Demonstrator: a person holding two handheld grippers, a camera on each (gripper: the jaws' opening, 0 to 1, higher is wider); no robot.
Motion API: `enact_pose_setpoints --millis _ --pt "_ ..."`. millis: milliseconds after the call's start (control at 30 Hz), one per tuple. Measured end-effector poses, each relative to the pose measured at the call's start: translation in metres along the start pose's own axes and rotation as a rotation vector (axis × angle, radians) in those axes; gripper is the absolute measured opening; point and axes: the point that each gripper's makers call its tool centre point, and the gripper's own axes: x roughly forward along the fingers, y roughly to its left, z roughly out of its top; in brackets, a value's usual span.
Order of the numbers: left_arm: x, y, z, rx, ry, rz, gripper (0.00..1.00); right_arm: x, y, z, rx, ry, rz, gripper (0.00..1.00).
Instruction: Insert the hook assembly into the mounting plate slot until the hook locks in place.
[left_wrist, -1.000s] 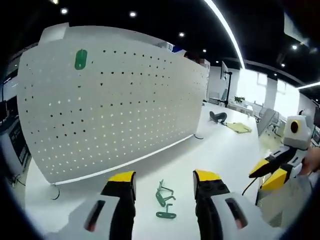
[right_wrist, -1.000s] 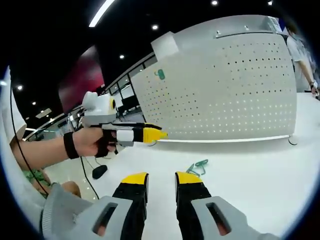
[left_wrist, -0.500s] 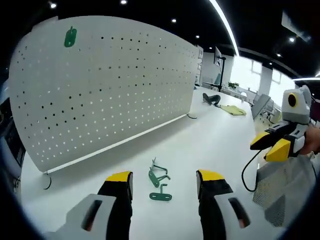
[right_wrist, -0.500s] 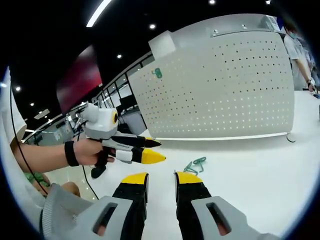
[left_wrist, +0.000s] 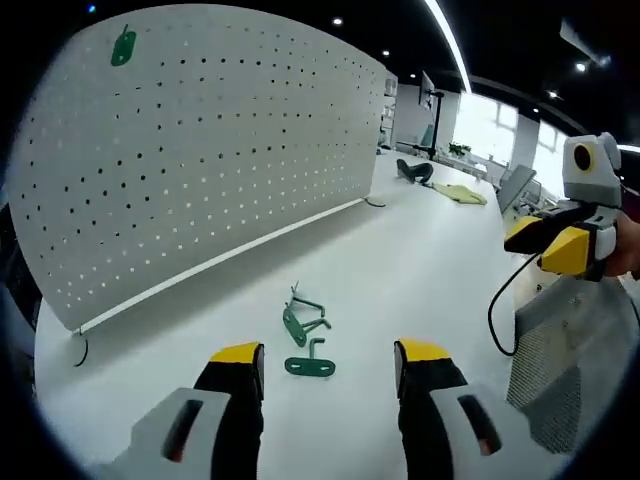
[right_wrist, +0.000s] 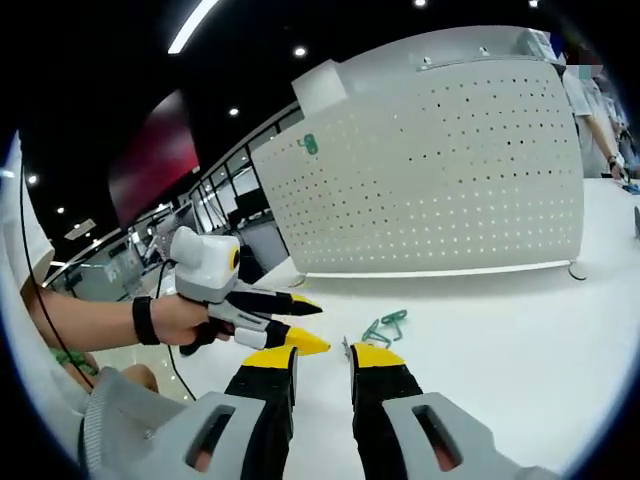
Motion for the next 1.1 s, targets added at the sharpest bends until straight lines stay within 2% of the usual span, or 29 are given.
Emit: enact_pose_setpoints --millis 300,533,800,1100 --pt "0.012 0.003 -0.015 0.01 0.041 -0.011 0.52 -0.001 -0.004 -0.005 0.008 0.015 -0.01 0.21" --pt "0.019 0.008 -0.024 0.008 0.042 0.021 0.48 -0.001 -0.007 -0.01 0.02 0.025 -0.022 0.21" --pt "0.029 0.014 -0.031 -0.016 0.057 0.016 0.45 -0.001 -0.01 -0.013 0.031 0.034 -0.034 0.21" --pt "0.038 0.019 -0.033 0.014 0.064 0.024 0.39 -0.003 -0.014 -0.018 0.047 0.042 -0.051 0.21"
